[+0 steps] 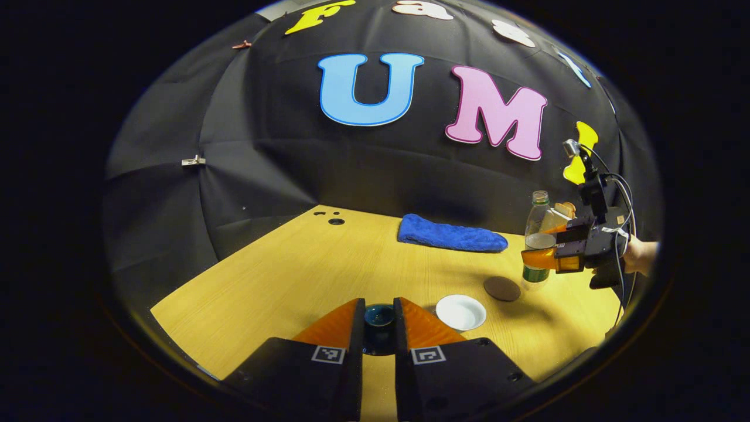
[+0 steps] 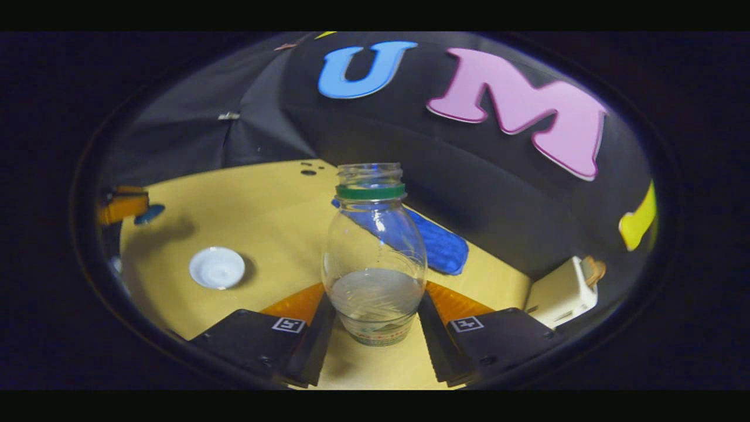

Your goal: Open the teacup lid with one hand, grasp the water bottle and pour water into the teacup with the other hand; after pouring, place the water bottle on the coaster and then close the teacup lid.

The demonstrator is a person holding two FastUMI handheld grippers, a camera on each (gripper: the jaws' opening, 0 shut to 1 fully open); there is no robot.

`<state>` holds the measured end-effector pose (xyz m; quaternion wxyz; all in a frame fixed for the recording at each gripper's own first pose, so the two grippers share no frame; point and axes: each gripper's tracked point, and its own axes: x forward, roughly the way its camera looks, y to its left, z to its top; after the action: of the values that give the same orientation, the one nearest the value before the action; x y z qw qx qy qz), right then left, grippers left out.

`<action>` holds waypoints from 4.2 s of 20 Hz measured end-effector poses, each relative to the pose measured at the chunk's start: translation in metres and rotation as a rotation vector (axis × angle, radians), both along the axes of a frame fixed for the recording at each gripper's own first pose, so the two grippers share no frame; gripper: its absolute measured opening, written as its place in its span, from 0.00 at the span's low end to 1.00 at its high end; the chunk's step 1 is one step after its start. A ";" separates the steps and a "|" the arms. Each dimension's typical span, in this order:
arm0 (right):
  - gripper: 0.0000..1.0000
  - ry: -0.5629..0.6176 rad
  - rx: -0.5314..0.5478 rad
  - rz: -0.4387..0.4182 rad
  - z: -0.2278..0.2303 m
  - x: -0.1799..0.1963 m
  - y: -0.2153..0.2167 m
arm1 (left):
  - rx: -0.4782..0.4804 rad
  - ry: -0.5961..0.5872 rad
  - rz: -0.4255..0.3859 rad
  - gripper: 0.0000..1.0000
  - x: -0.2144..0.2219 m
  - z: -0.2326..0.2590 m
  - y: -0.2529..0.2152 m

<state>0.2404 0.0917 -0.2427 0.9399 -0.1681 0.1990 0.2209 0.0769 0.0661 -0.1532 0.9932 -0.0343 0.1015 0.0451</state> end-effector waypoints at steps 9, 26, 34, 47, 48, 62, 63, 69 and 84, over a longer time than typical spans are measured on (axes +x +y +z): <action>0.70 -0.093 0.246 0.007 0.003 0.010 0.014 | -0.036 -0.041 0.027 0.23 0.021 0.010 -0.018; 0.82 -0.075 0.303 -0.104 -0.023 0.020 -0.004 | -0.004 -0.039 -0.027 0.23 0.040 0.016 -0.044; 1.00 -0.006 0.260 -0.162 -0.036 -0.011 -0.030 | 0.030 -0.042 -0.079 0.27 0.052 0.013 -0.071; 0.99 0.058 0.219 -0.256 -0.056 -0.108 -0.061 | 0.160 -0.031 -0.189 0.27 0.076 -0.036 -0.118; 0.99 0.055 0.228 -0.265 -0.055 -0.110 -0.061 | 0.166 -0.027 -0.196 0.27 0.076 -0.040 -0.119; 0.97 0.110 0.213 -0.343 -0.070 -0.136 -0.072 | 0.166 -0.016 -0.167 0.31 0.079 -0.056 -0.114; 0.99 0.108 0.215 -0.344 -0.069 -0.135 -0.072 | 0.167 -0.015 -0.163 0.32 0.078 -0.057 -0.114; 0.96 0.086 0.199 -0.336 -0.049 -0.136 -0.071 | 0.174 -0.050 -0.135 0.82 0.069 -0.038 -0.106; 0.98 -0.168 0.264 -0.406 0.135 -0.158 -0.075 | 0.160 -0.184 -0.116 0.97 -0.009 0.140 -0.084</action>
<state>0.0823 0.0167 -0.1072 0.9920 -0.0181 0.1194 0.0369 0.0681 -0.0180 -0.0132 0.9988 0.0467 0.0078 -0.0079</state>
